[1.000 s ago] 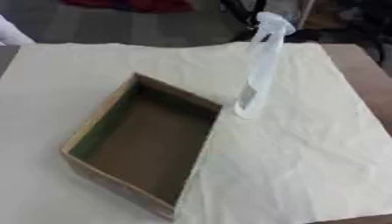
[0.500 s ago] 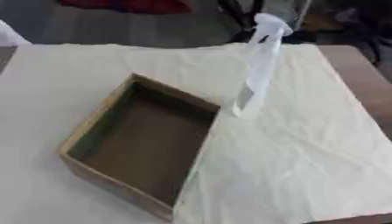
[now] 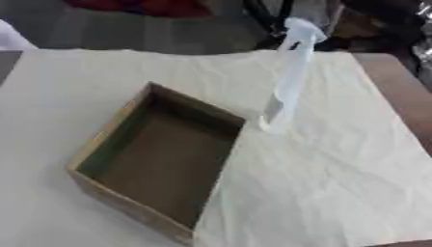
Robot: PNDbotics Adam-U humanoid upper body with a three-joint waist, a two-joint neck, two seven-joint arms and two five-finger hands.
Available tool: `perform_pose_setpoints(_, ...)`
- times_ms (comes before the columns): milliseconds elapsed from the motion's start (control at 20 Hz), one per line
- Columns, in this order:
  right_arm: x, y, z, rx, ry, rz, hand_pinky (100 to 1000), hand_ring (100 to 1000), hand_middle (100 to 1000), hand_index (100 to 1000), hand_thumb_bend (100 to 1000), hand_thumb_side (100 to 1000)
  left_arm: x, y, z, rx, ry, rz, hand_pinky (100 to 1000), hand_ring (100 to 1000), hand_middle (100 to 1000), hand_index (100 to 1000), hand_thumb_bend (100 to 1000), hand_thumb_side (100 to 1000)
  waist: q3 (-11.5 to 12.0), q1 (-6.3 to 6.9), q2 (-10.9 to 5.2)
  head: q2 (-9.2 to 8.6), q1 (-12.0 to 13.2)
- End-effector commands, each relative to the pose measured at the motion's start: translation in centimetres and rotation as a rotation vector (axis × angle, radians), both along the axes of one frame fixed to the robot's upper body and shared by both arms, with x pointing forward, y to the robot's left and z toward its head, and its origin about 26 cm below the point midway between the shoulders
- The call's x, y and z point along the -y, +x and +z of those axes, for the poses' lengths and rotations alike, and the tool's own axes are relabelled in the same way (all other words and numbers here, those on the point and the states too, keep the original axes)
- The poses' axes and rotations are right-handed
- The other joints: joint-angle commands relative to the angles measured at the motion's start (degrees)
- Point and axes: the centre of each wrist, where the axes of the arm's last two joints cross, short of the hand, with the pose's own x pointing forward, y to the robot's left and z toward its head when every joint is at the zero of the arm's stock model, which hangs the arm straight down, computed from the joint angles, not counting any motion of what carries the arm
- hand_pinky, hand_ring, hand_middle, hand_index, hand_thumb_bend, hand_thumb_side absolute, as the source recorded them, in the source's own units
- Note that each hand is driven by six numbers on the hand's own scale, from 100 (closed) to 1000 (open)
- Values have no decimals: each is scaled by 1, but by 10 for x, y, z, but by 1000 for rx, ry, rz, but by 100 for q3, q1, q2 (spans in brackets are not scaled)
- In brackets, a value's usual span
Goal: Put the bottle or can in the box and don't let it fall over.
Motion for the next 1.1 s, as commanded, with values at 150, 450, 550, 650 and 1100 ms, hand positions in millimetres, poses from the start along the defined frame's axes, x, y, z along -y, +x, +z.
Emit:
perform_pose_setpoints(150,2,5,4,17,-33,-21,825,948,923,921,100,917,-1,0,11,31,28,-12,890,551,781,839,100,802,33,6,-34,4,-20)
perform_pose_setpoints(450,4,10,1,-20,-24,-10,840,957,931,930,100,946,0,0,12,33,29,-17,891,551,782,840,100,803,62,-19,-10,14,-2)
perform_pose_setpoints(550,3,12,-1,-36,-21,-9,843,959,933,930,100,953,1,1,12,32,28,-18,891,551,782,840,100,804,68,-21,-9,15,0)
perform_pose_setpoints(650,2,14,-4,-52,-14,-9,845,960,933,930,100,960,1,1,11,30,26,-18,891,551,782,840,100,804,71,-21,-8,4,-12)
perform_pose_setpoints(1100,0,19,-13,-76,-5,-17,845,959,931,930,100,970,2,1,12,31,24,-23,891,552,781,839,100,804,55,-7,-6,-82,-109)
